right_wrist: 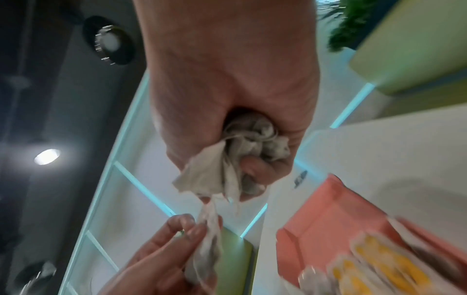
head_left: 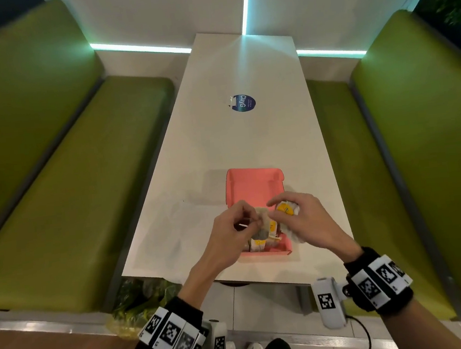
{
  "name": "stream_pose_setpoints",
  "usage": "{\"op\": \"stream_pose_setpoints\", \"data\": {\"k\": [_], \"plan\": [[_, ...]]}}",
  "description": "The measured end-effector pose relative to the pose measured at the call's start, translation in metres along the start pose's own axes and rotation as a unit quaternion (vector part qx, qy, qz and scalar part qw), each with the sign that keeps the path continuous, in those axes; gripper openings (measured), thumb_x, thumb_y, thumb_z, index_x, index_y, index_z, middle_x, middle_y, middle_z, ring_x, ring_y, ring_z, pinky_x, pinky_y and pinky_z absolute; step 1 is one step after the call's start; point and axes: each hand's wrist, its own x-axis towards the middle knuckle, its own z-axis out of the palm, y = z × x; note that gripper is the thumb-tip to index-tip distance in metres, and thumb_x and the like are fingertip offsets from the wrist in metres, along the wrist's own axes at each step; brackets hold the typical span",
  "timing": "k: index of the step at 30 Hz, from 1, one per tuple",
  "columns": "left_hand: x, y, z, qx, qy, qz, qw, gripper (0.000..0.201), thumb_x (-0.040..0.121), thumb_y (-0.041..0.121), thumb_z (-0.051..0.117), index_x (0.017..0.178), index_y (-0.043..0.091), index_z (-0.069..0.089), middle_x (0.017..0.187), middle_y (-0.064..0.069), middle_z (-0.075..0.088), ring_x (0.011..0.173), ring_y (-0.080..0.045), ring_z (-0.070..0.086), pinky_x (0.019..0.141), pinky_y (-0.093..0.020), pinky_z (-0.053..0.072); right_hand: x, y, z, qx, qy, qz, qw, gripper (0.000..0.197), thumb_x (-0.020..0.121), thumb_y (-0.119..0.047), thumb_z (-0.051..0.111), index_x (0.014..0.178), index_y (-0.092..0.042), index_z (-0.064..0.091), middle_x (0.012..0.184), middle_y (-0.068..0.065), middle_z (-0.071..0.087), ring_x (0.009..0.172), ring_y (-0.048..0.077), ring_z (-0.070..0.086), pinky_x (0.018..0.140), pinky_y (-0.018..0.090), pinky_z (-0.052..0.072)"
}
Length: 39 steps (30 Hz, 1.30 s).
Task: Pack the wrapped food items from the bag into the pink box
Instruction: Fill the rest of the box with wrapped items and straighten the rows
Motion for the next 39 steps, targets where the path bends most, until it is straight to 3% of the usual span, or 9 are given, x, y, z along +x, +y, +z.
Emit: {"op": "stream_pose_setpoints", "data": {"k": [2,4,8,12,21,27,31,34,39], "plan": [[0.003,0.002,-0.001,-0.010,0.035,0.003,0.999,0.016,0.087,-0.003,0.067,0.083,0.010,0.060,0.080,-0.004,0.067,0.075,-0.023,0.067,0.069,-0.043,0.058,-0.009,0.011,0.006,0.085,0.017,0.036,0.996,0.013,0.087,-0.023,0.075,0.100,-0.025,0.075,0.096,-0.011,0.073,0.091,0.012,0.069,0.087,0.038,0.056],[0.006,0.004,-0.002,-0.013,0.057,0.006,0.998,0.015,0.087,-0.001,0.068,0.085,0.012,0.063,0.080,-0.002,0.069,0.075,-0.020,0.067,0.069,-0.040,0.057,-0.020,0.016,0.016,0.154,0.001,0.058,0.986,0.018,0.087,-0.021,0.075,0.105,-0.021,0.074,0.101,-0.007,0.074,0.095,0.016,0.071,0.090,0.043,0.056],[0.009,0.011,-0.001,-0.026,0.076,0.014,0.997,0.008,0.089,0.001,0.069,0.092,0.008,0.068,0.086,0.002,0.071,0.078,-0.014,0.068,0.071,-0.026,0.055,-0.030,0.014,0.037,0.161,-0.040,0.041,0.985,0.009,0.090,-0.015,0.070,0.095,-0.018,0.076,0.094,-0.009,0.074,0.089,0.006,0.068,0.084,0.024,0.053],[0.008,0.019,-0.001,-0.057,0.079,0.000,0.995,0.016,0.087,-0.002,0.070,0.098,0.008,0.068,0.095,0.000,0.071,0.082,-0.013,0.071,0.073,-0.024,0.057,-0.033,0.013,0.044,0.166,-0.057,0.029,0.984,0.018,0.092,0.001,0.061,0.085,-0.007,0.075,0.082,-0.011,0.071,0.081,0.000,0.064,0.077,0.013,0.046],[0.007,0.024,-0.007,-0.070,0.085,-0.003,0.994,0.019,0.087,0.000,0.072,0.099,0.014,0.069,0.098,0.003,0.072,0.085,-0.014,0.070,0.074,-0.025,0.056,-0.031,0.003,0.040,0.207,-0.014,-0.003,0.978,0.005,0.085,-0.019,0.068,0.089,-0.021,0.071,0.082,-0.011,0.067,0.075,0.005,0.062,0.070,0.017,0.049],[0.007,0.030,-0.009,-0.076,0.096,-0.006,0.992,0.020,0.087,-0.001,0.070,0.099,0.015,0.070,0.097,0.005,0.073,0.087,-0.015,0.070,0.075,-0.029,0.058,-0.028,-0.001,0.050,0.182,-0.046,-0.011,0.982,0.017,0.092,0.002,0.062,0.084,-0.006,0.075,0.077,-0.013,0.071,0.075,0.000,0.065,0.072,0.012,0.045],[0.006,0.035,-0.017,-0.090,0.112,-0.003,0.990,0.020,0.087,-0.001,0.070,0.102,0.013,0.071,0.097,0.000,0.072,0.091,-0.025,0.070,0.082,-0.037,0.060,-0.031,0.013,0.049,0.168,-0.106,0.009,0.980,0.014,0.093,-0.016,0.068,0.083,-0.008,0.074,0.078,0.011,0.066,0.076,0.009,0.058,0.072,0.021,0.046],[0.003,0.040,-0.023,-0.090,0.091,-0.001,0.992,0.020,0.088,0.000,0.070,0.103,0.012,0.071,0.099,0.001,0.073,0.092,-0.026,0.070,0.081,-0.034,0.060,-0.027,0.025,0.039,0.125,-0.169,0.045,0.977,0.022,0.094,-0.028,0.067,0.086,-0.008,0.074,0.077,0.006,0.063,0.075,0.010,0.056,0.072,0.027,0.045],[-0.017,0.035,-0.018,-0.015,-0.046,-0.019,0.999,0.021,0.085,0.005,0.074,0.104,0.012,0.072,0.095,-0.007,0.073,0.084,-0.024,0.071,0.078,-0.038,0.060,0.001,0.010,0.002,0.028,-0.262,0.050,0.963,0.017,0.096,-0.017,0.062,0.086,-0.013,0.074,0.073,-0.013,0.067,0.067,-0.001,0.058,0.070,0.017,0.043]]}}
